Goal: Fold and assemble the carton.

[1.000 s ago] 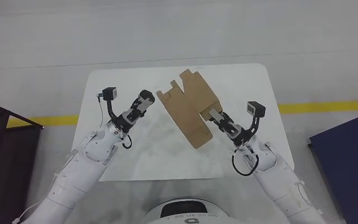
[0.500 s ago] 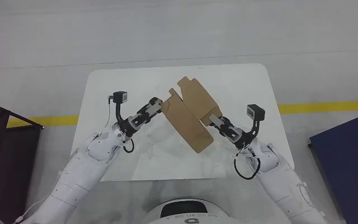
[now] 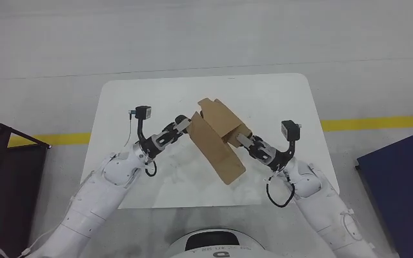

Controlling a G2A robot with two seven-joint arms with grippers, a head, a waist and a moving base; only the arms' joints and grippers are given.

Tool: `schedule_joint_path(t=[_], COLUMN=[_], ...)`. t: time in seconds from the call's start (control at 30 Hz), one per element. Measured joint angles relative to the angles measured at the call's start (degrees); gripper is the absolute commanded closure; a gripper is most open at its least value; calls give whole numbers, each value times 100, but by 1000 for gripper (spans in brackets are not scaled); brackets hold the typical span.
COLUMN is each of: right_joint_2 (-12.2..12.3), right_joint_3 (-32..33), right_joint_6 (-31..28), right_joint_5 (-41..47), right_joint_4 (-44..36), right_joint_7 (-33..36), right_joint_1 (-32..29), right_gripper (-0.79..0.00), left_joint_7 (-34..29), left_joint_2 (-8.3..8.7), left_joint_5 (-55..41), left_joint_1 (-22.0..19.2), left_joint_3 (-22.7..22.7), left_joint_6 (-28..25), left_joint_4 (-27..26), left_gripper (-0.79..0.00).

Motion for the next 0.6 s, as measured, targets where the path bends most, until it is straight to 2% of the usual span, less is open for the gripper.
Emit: schedule_joint_path(t=[0.43,0.6], right_joint_2=[14,3], right_joint_3=[135,142], right_joint_6=[30,-88], right_joint_5=[-912,-956], right_joint_4=[44,35], right_joint_7=[-54,-294], right_joint_1=[-23,-60], right_gripper=[0,0], left_joint_7=[-40,-87], left_joint_2=[-78,-100], left_joint_5=[-1,160], left_joint_1=[-23,-12], left_joint_3=[-91,-114], left_joint_6=[30,106], left_joint_4=[36,105], left_gripper=[0,0])
